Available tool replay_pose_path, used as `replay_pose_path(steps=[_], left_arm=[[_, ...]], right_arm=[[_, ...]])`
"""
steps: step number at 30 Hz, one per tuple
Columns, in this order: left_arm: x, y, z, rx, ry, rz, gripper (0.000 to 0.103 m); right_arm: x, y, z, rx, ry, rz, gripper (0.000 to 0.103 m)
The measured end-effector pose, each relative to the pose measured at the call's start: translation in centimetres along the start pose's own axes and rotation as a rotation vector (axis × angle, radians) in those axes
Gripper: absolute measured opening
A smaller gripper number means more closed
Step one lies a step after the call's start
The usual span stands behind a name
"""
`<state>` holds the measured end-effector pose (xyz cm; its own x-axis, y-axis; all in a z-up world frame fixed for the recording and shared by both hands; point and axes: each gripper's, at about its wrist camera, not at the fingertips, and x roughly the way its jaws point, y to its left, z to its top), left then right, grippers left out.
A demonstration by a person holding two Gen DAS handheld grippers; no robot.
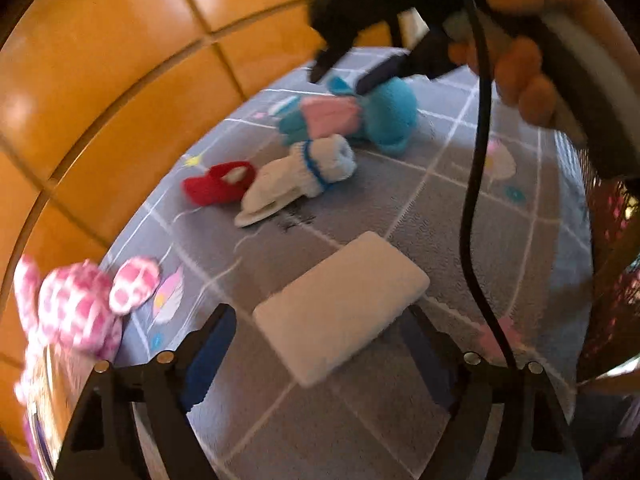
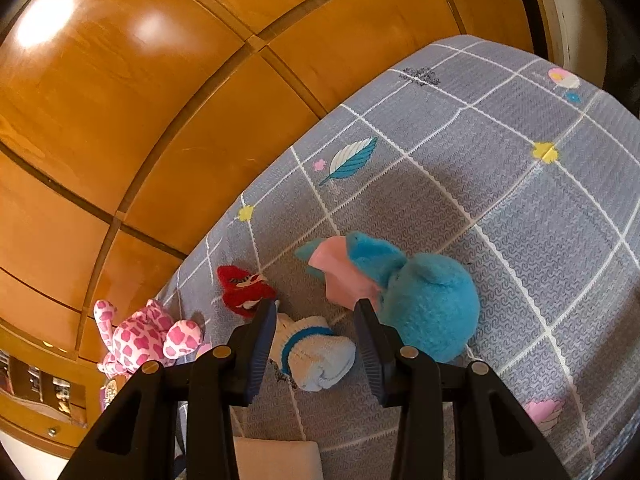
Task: Organize soft objects
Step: 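Grasp the white rectangular pad with the left gripper, then lift the white pad with the left gripper while the right gripper grasps the cream knit mitten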
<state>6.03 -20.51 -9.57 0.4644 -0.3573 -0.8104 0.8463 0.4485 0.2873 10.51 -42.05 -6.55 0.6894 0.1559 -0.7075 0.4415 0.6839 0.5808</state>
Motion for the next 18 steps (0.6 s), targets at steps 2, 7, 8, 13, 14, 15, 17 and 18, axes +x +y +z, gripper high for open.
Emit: replay_pose_path(steps=[2, 7, 8, 13, 14, 15, 17, 18], left_arm=[[1.1, 0.0, 0.5, 0.037, 0.016, -0.023, 0.086], [2.6, 0.7, 1.2, 0.015, 0.022, -0.08, 0.089], [2.8, 1.0, 1.2, -0.012, 0.026, -0.111, 0.086], [2.5, 1.9, 0.2, -0.125, 0.004, -0.191, 0.066], [2.1, 2.4, -0.2, -0.165, -0.004, -0.226, 0.04], [1.6, 2.9, -0.4, -0.209, -0.017, -0.241, 0.037], [0.9, 3.1, -0.8, -0.246, -0.027, -0.24, 0.032], [0.6, 3.1, -1.1, -0.251, -0.03, -0.239, 0.021]], right_arm=[[0.0, -0.1, 0.1, 0.01, 0.001, 0.007, 0.04], [0.1, -0.3, 0.1, 0.023, 0.007, 0.018, 0.04], [0.1, -0.3, 0.1, 0.025, 0.008, 0.018, 0.04], [0.1, -0.5, 0.2, 0.035, 0.006, 0.018, 0.04], [0.1, -0.6, 0.3, 0.039, 0.001, 0.018, 0.04], [0.0, -0.7, 0.3, 0.046, -0.003, 0.019, 0.04], [-0.2, -1.1, 0.4, 0.068, -0.013, 0.019, 0.04], [-0.2, -1.2, 0.4, 0.076, -0.014, 0.016, 0.04]])
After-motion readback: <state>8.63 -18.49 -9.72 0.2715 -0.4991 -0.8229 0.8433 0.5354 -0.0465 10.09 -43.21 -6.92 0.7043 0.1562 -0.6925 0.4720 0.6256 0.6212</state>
